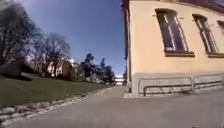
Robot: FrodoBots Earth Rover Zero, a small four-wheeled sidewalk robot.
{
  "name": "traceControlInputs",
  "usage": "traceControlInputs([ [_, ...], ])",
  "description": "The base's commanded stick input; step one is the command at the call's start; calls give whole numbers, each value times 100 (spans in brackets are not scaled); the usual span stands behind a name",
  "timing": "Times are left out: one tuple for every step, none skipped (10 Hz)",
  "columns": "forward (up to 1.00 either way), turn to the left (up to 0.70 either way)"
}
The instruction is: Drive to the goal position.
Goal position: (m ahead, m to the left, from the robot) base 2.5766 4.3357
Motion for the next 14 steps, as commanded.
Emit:
traceControlInputs([
  [85,0],
  [85,0],
  [85,0],
  [85,0],
  [85,0],
  [85,0],
  [85,0],
  [85,0],
  [85,0],
  [85,14],
  [85,34],
  [85,34],
  [85,34],
  [85,34],
])
